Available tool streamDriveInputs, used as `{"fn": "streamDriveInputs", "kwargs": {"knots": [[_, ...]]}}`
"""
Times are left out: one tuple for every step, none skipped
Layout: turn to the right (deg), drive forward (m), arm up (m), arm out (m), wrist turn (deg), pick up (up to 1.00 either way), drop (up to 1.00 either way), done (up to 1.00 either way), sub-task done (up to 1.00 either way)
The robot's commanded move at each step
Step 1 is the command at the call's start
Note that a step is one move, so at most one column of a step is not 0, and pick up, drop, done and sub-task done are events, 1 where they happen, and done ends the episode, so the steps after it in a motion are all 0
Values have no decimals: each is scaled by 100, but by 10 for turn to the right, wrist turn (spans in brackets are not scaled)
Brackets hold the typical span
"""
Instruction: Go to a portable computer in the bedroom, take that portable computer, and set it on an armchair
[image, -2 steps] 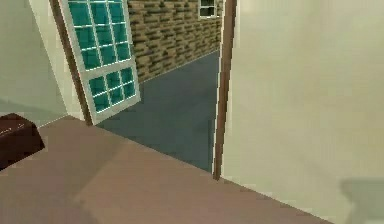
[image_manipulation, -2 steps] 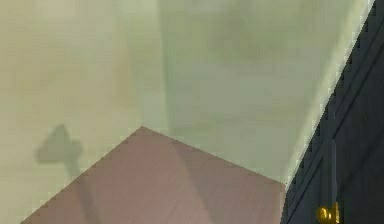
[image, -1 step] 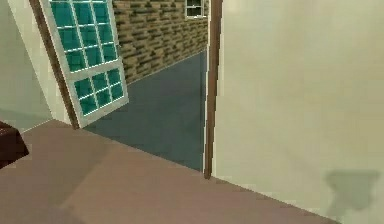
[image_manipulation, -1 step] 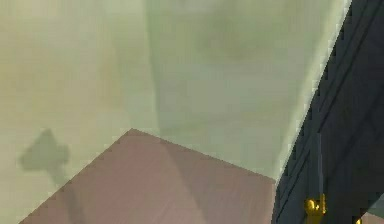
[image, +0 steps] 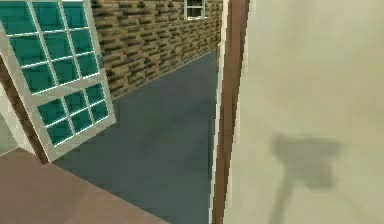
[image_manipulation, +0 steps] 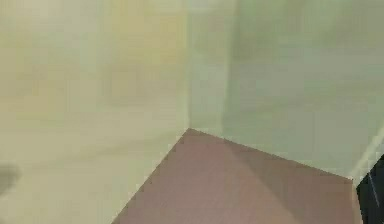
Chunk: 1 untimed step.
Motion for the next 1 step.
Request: {"fn": "streamDriveInputs", "kwargs": {"knots": [[-450, 0, 0, 0, 0, 0, 0, 0, 0]]}}
